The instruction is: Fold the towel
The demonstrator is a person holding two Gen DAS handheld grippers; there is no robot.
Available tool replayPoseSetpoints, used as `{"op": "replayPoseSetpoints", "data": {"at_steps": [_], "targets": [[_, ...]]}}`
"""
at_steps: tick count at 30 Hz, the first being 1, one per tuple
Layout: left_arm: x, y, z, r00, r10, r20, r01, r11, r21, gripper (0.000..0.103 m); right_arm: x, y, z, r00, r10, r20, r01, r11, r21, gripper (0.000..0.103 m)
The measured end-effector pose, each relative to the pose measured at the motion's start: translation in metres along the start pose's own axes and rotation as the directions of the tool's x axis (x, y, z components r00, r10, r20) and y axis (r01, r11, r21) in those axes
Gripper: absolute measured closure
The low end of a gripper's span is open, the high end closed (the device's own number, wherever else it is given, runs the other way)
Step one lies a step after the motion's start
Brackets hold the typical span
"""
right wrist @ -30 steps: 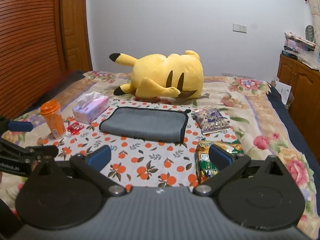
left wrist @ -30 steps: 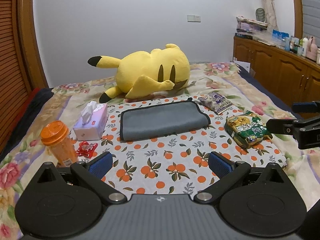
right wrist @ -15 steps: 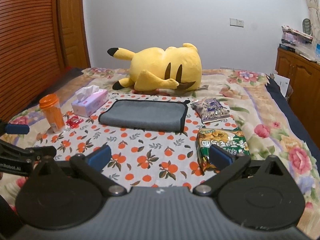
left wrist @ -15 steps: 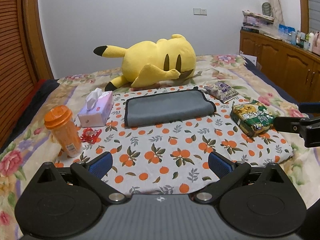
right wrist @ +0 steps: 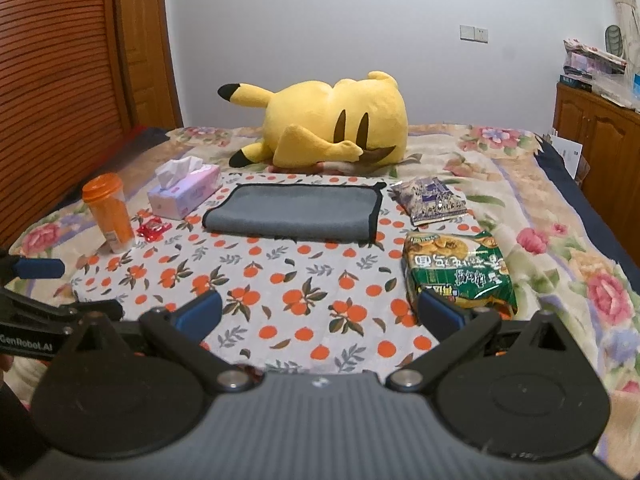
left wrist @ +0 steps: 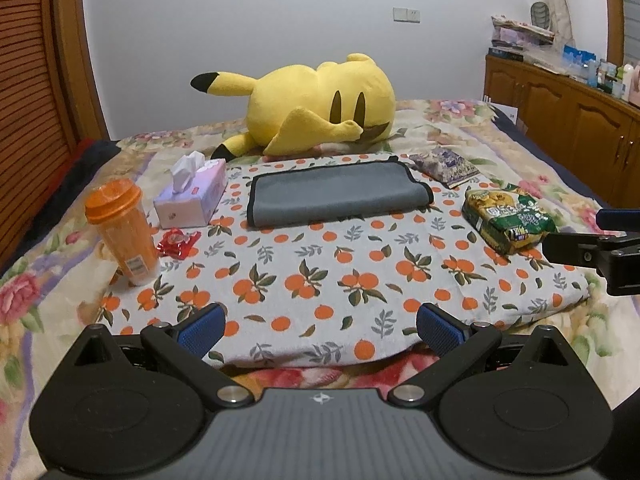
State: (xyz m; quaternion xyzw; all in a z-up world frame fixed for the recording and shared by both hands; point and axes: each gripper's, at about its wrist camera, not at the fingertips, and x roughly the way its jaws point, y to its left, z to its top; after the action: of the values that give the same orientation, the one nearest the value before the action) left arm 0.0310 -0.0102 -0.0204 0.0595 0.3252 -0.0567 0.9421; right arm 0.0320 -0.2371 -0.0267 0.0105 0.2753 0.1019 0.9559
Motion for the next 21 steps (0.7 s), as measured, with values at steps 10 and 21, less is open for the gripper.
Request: {"op": "replayPoseSetpoints", "data": {"at_steps": [10, 21], "targets": [[0.009, -0.003, -0.013, 1.0, 0.015, -0.006, -0.015, 1.0, -0.001, 0.0, 0.007, 0.001, -0.012, 1.0, -0.005, -0.018, 0.005, 1.0, 0.004, 0.0], [0.014, -0.001, -0.022, 1.0, 0.025, 0.0, -0.025, 1.0, -0.004, 0.0, 0.014, 0.0, -0.018, 0.999, -0.031, -0.028, 0.031, 1.0, -0.005, 0.0]]}}
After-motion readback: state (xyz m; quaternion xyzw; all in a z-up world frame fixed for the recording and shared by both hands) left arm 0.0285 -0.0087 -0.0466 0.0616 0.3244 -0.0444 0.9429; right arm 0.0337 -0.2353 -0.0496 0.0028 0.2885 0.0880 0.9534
